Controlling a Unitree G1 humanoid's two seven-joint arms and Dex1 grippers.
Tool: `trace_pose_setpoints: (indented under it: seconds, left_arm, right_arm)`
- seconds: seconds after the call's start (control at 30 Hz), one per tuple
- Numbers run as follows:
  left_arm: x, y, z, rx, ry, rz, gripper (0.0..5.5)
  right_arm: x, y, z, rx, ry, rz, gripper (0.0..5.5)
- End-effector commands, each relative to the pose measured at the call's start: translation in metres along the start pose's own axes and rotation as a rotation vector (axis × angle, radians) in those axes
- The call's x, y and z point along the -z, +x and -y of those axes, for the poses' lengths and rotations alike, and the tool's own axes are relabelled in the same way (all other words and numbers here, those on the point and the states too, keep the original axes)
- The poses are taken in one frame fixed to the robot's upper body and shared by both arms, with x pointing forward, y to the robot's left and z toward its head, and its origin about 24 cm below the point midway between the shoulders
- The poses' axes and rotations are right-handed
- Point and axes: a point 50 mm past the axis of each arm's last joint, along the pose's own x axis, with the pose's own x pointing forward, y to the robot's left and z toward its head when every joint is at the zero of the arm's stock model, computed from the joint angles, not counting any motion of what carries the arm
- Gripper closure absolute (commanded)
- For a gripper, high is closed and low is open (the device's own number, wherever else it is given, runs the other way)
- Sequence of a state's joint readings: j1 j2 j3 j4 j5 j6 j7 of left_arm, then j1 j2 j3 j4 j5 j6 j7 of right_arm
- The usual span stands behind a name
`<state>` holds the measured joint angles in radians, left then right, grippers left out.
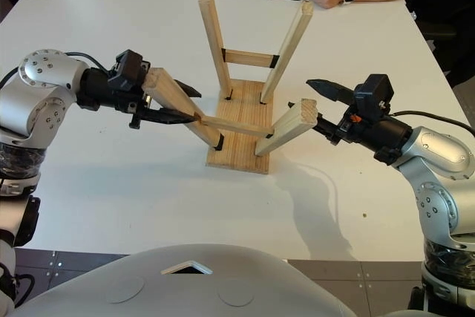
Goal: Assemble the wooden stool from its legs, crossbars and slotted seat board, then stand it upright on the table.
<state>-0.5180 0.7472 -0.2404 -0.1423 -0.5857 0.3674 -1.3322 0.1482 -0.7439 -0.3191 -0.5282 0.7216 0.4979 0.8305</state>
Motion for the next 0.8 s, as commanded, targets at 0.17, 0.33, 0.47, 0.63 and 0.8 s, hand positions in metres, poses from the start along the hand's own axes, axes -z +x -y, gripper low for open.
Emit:
trace_pose_setpoints:
  seconds: [0.17, 0.33, 0.47, 0.63, 0.8]
  left_arm:
    - [0.072, 0.009, 0.024, 0.026, -0.223, -0.317, 3.47]
    - [0.076, 0.012, 0.020, 0.019, -0.242, -0.339, 3.47]
    - [0.074, 0.018, 0.018, 0.009, -0.222, -0.346, 3.47]
    - [0.077, 0.026, 0.020, -0.003, -0.203, -0.387, 3.47]
    - [0.076, 0.030, 0.017, -0.072, -0.275, -0.347, 3.47]
  right_arm:
    - [0.002, 0.004, -0.009, -0.039, -0.010, 0.010, 2.52]
    - [0.003, 0.005, -0.010, -0.038, -0.014, 0.012, 2.52]
    - [0.002, 0.007, -0.010, -0.042, -0.017, 0.018, 2.52]
    - [-0.006, 0.010, -0.006, -0.002, -0.028, 0.072, 2.52]
    - [-0.026, 0.009, 0.013, 0.156, -0.087, 0.166, 2.52]
